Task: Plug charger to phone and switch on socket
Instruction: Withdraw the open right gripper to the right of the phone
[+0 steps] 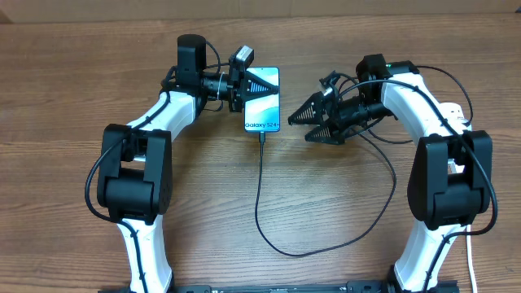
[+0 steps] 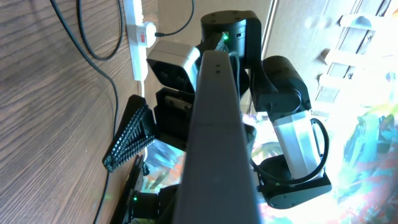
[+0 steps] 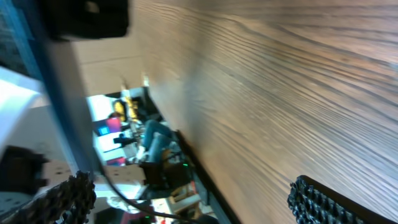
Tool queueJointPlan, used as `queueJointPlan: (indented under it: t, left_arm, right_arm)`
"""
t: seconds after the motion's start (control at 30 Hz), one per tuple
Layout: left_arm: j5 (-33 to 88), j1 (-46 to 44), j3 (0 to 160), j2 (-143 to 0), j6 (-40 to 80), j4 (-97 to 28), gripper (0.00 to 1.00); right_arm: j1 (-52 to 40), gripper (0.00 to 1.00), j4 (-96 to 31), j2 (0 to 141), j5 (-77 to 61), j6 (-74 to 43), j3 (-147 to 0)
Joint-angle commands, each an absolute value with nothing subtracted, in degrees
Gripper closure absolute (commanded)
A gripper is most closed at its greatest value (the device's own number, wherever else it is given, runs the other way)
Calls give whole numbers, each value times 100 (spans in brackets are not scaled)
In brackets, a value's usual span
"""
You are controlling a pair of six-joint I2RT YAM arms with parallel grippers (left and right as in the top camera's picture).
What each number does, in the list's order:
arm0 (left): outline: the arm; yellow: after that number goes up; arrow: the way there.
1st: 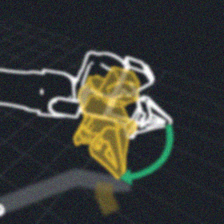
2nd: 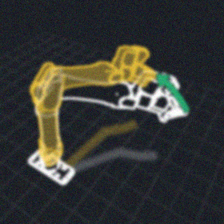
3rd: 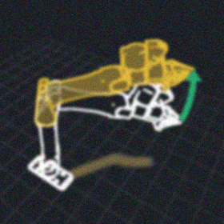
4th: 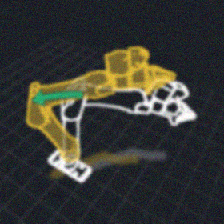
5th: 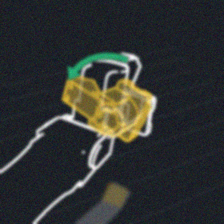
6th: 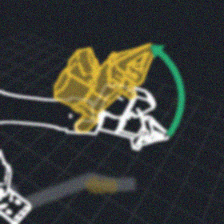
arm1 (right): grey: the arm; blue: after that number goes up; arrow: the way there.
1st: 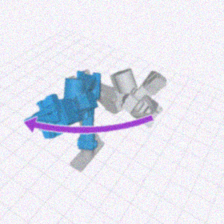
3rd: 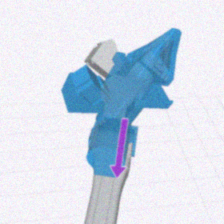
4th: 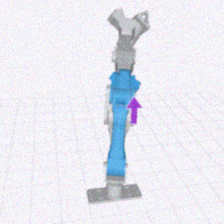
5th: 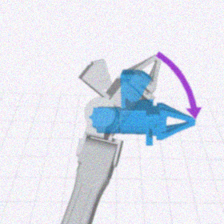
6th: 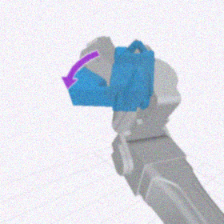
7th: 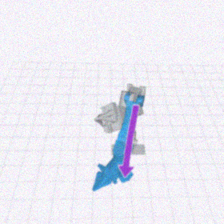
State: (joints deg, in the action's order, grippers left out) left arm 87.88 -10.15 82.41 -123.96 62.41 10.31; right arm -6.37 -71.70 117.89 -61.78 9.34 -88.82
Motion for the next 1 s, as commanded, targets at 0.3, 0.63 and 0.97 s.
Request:
queueJointPlan:
  t: [0.3,0.63,0.97]
  left_arm:
    - [8960,-1041,8243,-12245,6169,1055,96]
    - [8958,-1041,8243,-12245,6169,1055,96]
    - [8954,-1041,8243,-12245,6169,1055,96]
  right_arm:
    - [-635,0,-7325,11605,-5605,1100,-8958]
    - [-635,5,-7430,11605,-5253,1098,-8958]
    - [-637,0,-7426,11605,-5256,1098,-8958]
